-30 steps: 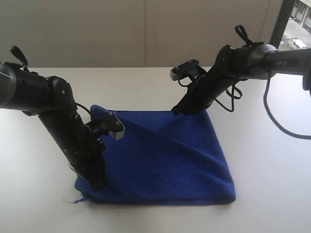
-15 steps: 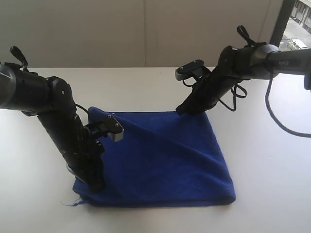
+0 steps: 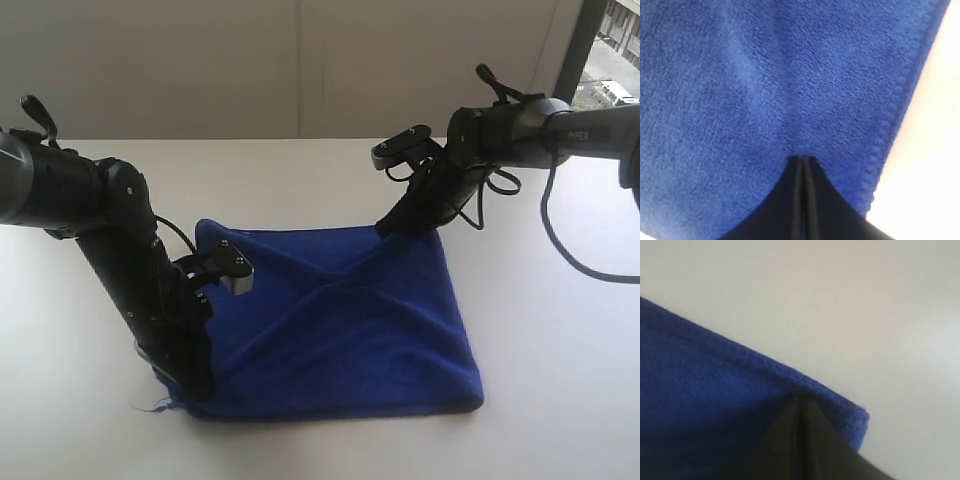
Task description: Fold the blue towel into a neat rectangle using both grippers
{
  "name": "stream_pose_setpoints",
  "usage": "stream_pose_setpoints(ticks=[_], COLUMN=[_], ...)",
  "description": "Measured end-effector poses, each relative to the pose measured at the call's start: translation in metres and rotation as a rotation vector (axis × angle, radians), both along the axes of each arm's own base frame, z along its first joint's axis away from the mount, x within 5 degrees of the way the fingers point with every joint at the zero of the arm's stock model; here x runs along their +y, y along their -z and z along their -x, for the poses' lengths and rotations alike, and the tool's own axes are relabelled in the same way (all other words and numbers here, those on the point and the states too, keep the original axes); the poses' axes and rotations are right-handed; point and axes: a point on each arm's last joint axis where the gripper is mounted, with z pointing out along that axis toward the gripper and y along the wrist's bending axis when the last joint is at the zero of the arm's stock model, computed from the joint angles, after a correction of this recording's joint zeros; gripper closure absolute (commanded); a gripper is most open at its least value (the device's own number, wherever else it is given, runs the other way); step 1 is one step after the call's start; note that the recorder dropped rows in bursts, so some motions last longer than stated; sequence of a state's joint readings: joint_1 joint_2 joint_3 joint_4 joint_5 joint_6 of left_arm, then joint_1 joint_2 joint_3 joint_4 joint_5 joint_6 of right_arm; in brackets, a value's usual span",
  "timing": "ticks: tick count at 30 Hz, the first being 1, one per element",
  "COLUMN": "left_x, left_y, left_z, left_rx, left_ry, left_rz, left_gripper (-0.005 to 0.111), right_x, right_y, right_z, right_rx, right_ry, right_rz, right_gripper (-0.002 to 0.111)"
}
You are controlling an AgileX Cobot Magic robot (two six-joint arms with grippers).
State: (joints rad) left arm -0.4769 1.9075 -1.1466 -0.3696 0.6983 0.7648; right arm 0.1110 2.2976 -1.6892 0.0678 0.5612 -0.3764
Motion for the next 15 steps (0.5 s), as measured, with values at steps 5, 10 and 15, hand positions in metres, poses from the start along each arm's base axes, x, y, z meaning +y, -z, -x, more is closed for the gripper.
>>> stream_pose_setpoints(ticks=[5,10,15], left_x=[0.001,0.001,0.001], left_y=[0.001,0.000,-0.021], left_z=[0.002,0.002,0.005], left_rx=[0.001,-0.004,-0.051], left_ry=[-0.003,-0.014,-0.025], left_rz=[-0.001,0.008,0.048], left_gripper=[0.107,0.107,0.107], right_x=[0.000,-0.001,-0.002], right_y=[0.001,0.000,-0.014], right_z=[-0.001,-0.002,0.000], right_rx=[-0.008,-0.018,-0.023], right_ry=[0.005,0.010,0.027], right_rz=[0.002,-0.002,-0.027], right_gripper=[0.108,0.108,0.104])
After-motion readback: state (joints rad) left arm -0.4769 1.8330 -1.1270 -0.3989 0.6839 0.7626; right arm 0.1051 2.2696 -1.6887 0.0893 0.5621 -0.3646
